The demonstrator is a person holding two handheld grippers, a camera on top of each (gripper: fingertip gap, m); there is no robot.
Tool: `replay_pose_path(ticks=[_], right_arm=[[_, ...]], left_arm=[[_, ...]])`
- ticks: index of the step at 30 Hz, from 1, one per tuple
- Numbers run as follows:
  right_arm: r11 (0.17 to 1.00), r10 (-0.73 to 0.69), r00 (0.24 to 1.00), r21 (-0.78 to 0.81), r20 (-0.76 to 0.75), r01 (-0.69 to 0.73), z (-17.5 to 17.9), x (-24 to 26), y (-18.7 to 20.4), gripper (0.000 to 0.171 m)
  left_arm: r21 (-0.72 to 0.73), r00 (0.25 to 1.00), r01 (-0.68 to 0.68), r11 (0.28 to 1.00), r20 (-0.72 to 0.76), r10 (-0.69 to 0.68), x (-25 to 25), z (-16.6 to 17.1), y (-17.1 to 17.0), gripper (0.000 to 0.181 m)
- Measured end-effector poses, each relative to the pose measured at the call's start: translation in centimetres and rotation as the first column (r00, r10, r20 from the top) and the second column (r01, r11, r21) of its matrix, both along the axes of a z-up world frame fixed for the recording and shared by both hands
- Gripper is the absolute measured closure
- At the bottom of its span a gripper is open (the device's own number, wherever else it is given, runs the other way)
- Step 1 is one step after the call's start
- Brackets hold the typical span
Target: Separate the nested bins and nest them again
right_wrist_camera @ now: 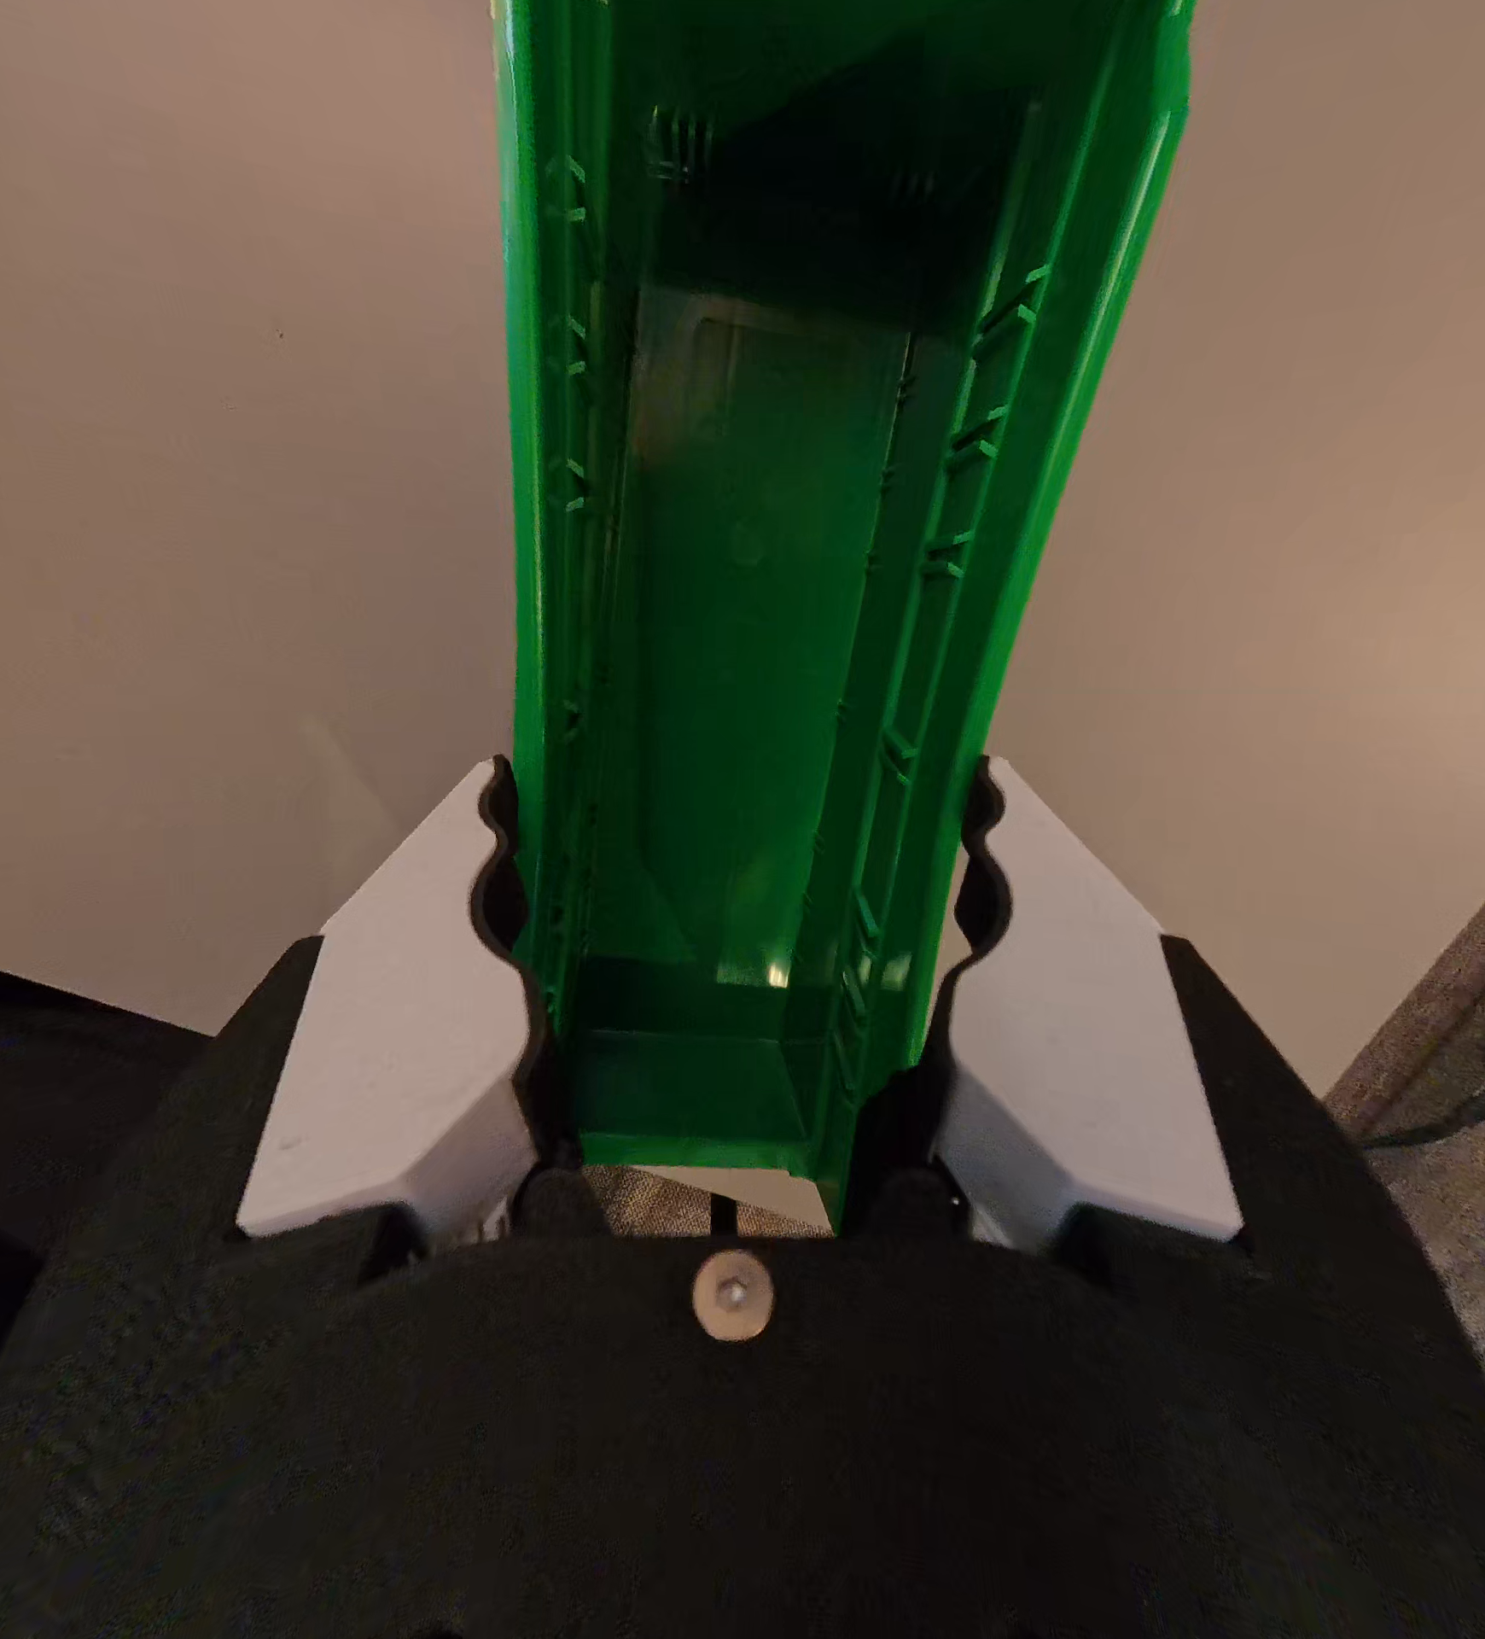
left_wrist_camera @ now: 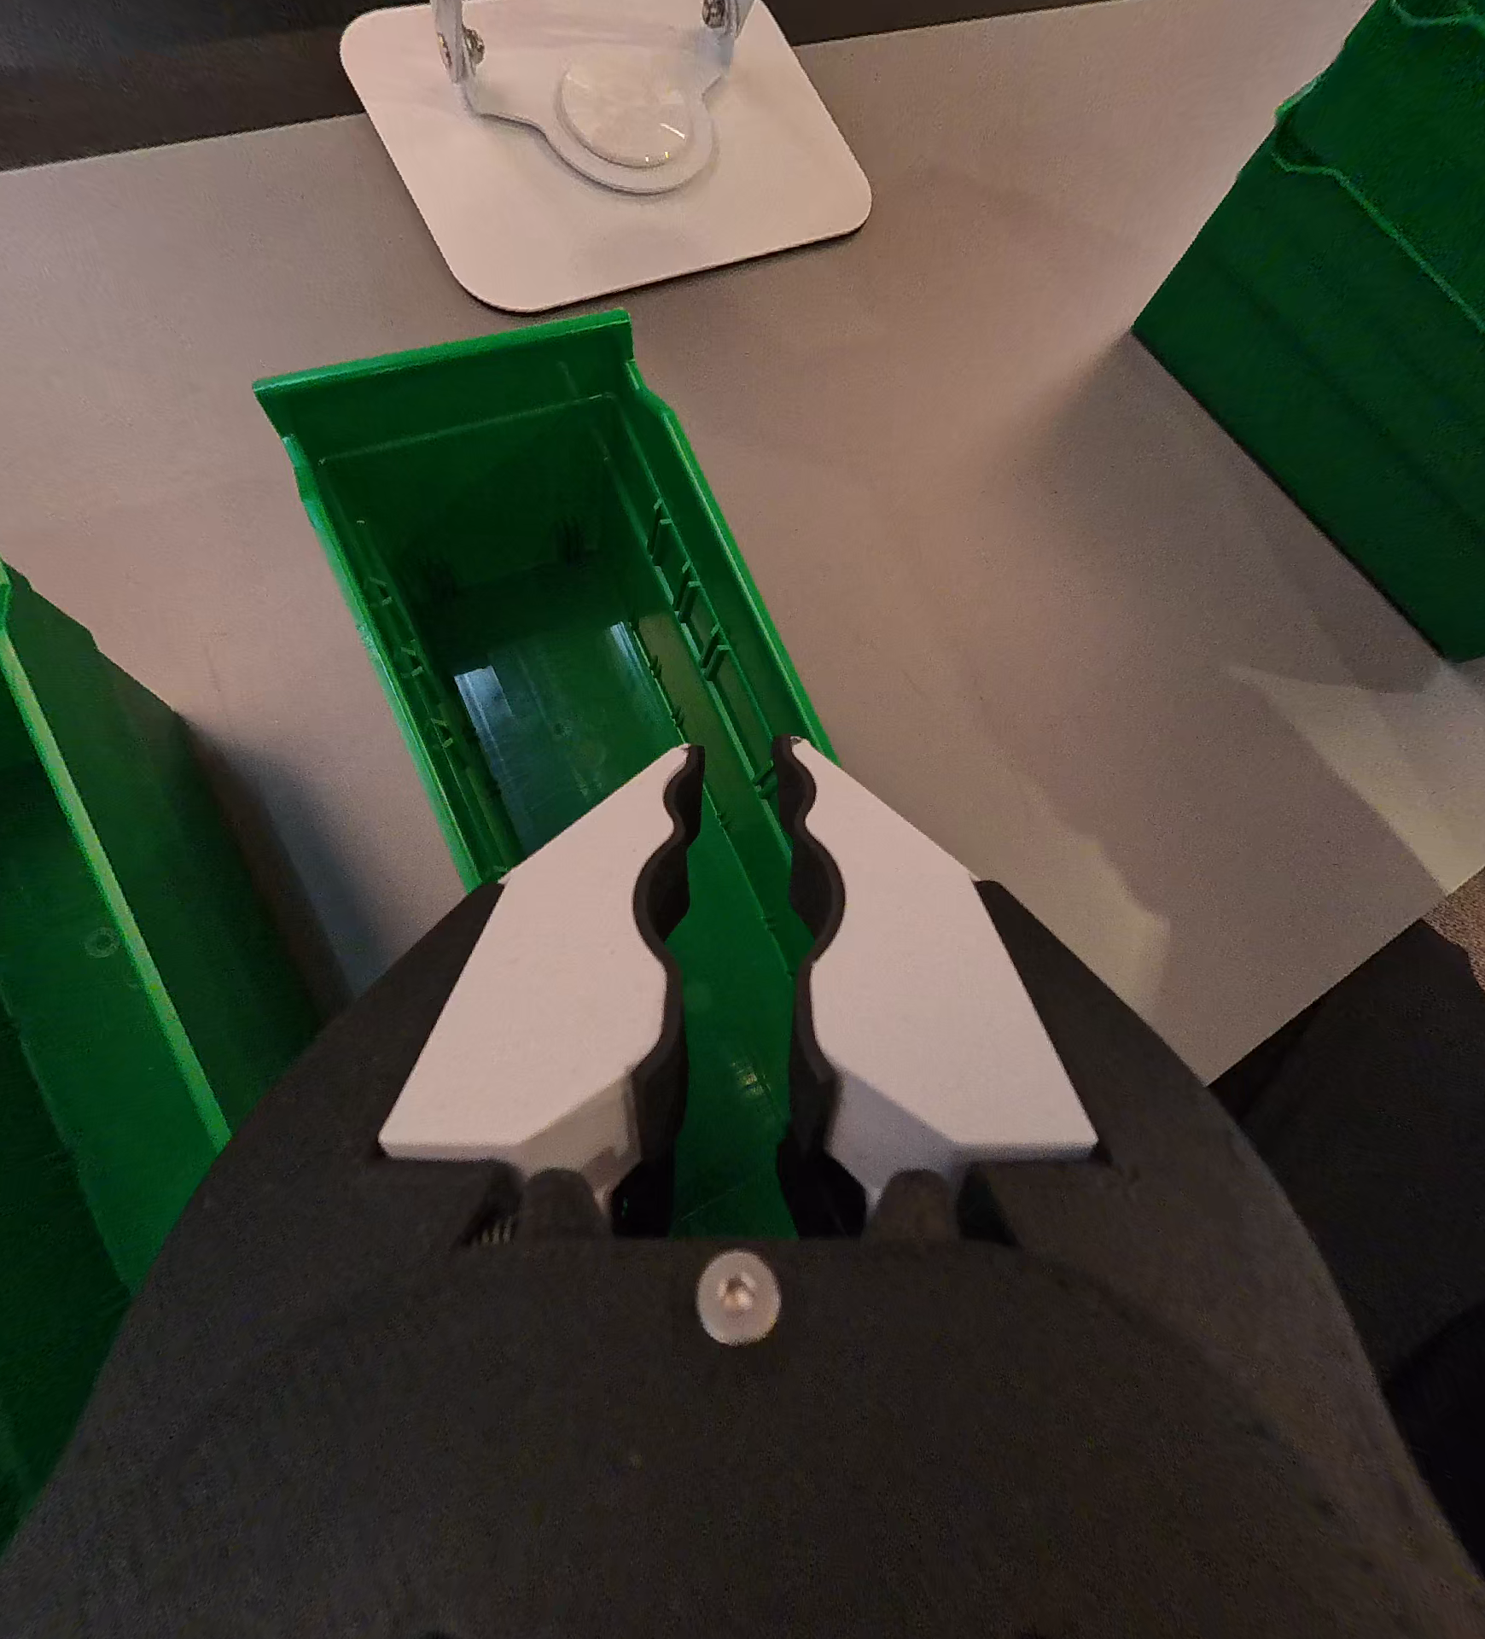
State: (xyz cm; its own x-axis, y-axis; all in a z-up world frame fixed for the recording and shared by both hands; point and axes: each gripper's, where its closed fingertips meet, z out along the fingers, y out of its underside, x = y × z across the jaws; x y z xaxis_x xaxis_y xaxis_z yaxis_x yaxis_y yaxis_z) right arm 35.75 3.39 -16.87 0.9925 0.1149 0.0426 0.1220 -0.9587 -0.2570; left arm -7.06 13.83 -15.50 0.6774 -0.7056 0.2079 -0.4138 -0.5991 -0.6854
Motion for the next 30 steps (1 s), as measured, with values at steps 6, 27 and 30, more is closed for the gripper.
replay_pose_path(ticks=[6, 27, 30], right_arm=[[0.999, 0.002, 1.000, 0.048, 0.004, -0.003, 2.5, 0.1, 0.3, 0.072], [0.965, 0.050, 0.999, 0.256, 0.000, -0.049, 12.2, -3.7, 1.4, 0.074], [0.957, 0.104, 0.994, 0.274, -0.023, -0.094, 13.2, -6.5, 1.6, 0.073]], left_arm=[[0.004, 1.000, 0.004, 1.000, -0.001, -0.004, 0.1, 0.1, -0.1, 0.166], [0.020, 1.000, -0.003, 1.000, 0.017, 0.003, -0.2, 0.9, 0.1, 0.166], [0.023, 1.000, -0.003, 1.000, 0.020, 0.002, -0.1, 1.1, 0.1, 0.166]])
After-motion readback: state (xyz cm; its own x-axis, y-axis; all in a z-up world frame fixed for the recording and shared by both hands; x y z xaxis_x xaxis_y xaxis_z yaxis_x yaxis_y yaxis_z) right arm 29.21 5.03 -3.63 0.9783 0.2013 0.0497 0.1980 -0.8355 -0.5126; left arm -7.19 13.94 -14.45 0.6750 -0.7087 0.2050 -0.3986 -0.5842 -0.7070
